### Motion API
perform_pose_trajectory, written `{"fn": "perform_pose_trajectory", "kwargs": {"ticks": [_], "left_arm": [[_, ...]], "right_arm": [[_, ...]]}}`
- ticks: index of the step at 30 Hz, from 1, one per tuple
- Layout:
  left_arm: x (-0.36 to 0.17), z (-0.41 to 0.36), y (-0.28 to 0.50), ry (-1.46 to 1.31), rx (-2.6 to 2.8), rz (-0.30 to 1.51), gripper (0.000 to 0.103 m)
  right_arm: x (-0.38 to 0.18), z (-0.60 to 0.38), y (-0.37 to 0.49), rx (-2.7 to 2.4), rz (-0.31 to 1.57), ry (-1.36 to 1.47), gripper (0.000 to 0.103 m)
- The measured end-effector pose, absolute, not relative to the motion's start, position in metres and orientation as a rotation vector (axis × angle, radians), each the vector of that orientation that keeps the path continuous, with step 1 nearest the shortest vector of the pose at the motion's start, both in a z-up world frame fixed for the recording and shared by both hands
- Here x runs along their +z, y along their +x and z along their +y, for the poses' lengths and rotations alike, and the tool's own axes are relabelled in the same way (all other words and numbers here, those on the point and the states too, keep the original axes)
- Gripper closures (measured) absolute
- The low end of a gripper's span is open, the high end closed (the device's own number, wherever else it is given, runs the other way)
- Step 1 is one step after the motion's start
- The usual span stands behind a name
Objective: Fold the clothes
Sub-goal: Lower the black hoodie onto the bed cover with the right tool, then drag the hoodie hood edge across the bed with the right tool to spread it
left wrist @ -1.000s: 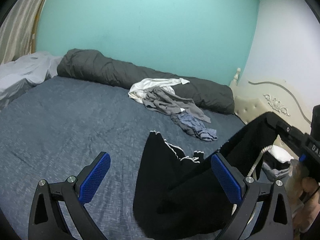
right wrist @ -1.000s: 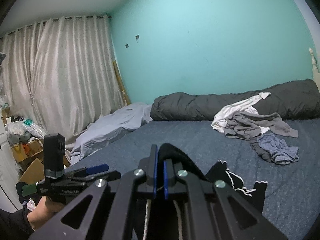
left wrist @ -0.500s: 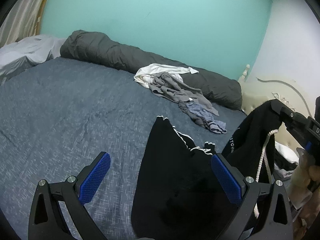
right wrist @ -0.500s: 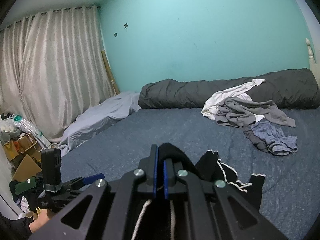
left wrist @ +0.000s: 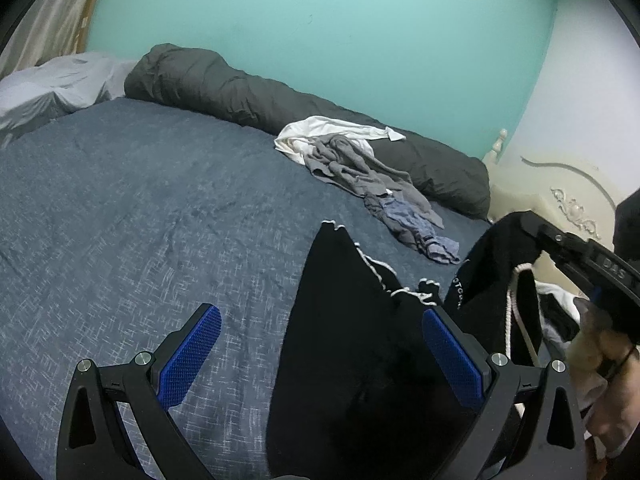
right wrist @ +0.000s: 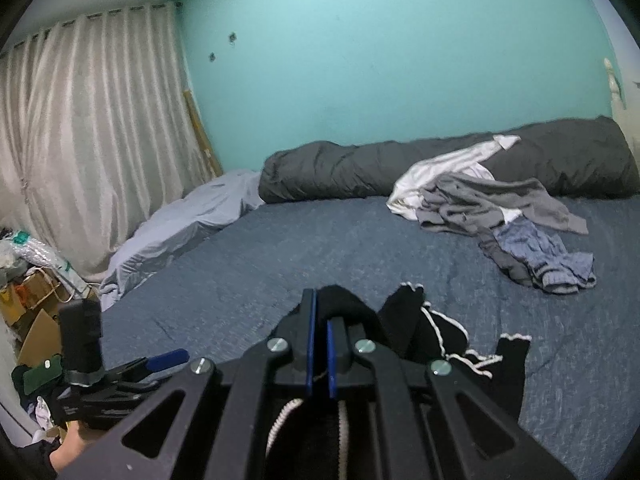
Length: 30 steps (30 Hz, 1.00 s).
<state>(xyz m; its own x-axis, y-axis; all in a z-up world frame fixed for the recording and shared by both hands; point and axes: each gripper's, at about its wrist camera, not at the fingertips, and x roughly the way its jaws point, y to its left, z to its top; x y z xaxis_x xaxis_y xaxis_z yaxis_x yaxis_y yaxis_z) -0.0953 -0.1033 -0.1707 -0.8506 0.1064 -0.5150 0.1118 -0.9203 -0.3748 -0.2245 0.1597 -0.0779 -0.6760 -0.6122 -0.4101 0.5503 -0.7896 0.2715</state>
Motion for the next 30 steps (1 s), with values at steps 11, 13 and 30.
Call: {"fn": "perform_pose_trajectory", "kwargs": {"ticks": [11,13,30], "left_arm": [[-0.186,-0.115,-0.1,0.876,-2.904,0.648,0.0],[-0.189,-0.114,-0.101,0.893,-2.906,0.662,0.001],[-0.194,-0.106,-0.101,0.959,-2.949,0.659,0.001]], "right_arm": [[-0.12,0.162,-0.265,-2.436,-0.202,0.865,0.097],[-0.129,0.163,-0.275,-2.43,-0.229,0.936,0.097],[-0.149,0.228,-0.287,-2.501,-0.362,1.271,0.049]]}}
